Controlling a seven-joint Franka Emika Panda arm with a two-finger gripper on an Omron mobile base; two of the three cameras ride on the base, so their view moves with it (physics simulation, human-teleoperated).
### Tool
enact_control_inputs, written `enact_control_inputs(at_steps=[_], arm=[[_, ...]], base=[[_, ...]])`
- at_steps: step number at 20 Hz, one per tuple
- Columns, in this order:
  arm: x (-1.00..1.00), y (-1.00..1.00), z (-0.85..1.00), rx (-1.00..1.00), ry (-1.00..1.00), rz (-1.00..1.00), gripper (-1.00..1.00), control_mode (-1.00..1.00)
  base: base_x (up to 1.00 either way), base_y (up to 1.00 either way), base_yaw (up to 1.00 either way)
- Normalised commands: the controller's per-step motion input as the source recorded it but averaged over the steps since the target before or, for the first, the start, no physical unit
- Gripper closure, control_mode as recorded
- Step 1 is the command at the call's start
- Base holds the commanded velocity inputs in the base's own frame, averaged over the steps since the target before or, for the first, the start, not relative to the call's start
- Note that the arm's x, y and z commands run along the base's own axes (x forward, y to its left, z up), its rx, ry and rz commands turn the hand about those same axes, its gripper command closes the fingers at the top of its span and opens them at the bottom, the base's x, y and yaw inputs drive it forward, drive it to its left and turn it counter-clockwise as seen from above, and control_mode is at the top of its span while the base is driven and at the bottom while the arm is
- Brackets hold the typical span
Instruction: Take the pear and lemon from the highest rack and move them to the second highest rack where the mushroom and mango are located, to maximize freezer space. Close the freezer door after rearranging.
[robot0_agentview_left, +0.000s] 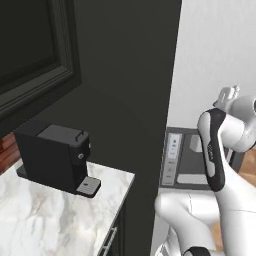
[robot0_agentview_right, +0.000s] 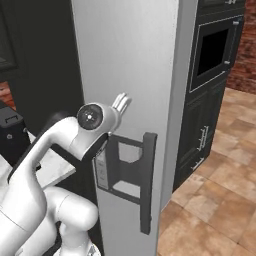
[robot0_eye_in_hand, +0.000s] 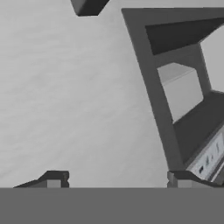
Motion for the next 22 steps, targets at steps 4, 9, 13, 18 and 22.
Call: enact_control_inputs(at_steps=[4, 9, 13, 18, 22], arm=[[0.78, -0.1, -0.01, 0.18, 0.0, 0.01, -1.0, -1.0], [0.8, -0.02, -0.04, 0.14, 0.0, 0.06, -1.0, -1.0], [0.71, 0.0, -0.05, 0.13, 0.0, 0.2, -1.0, -1.0], [0.55, 0.04, -0.08, 0.16, 0.0, 0.4, -1.0, -1.0], [0.43, 0.16, -0.09, 0.16, 0.0, 0.48, -1.0, -1.0]], base=[[0.0, 0.0, 0.0], [0.0, 0.0, 0.0], [0.0, 0.0, 0.0], [0.0, 0.0, 0.0], [0.0, 0.0, 0.0]])
